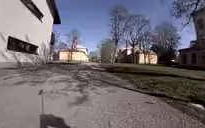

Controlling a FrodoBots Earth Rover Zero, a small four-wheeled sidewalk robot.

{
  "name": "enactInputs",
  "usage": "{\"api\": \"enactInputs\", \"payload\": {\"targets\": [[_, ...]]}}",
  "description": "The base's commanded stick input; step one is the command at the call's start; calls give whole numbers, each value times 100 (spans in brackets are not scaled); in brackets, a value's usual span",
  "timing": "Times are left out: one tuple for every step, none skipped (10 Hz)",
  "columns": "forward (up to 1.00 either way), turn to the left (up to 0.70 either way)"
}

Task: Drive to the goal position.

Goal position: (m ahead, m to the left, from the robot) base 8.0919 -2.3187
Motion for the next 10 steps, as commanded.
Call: {"api": "enactInputs", "payload": {"targets": [[85,0],[85,0],[85,0],[85,0],[85,0],[85,0],[85,0],[85,0],[85,0],[85,0]]}}
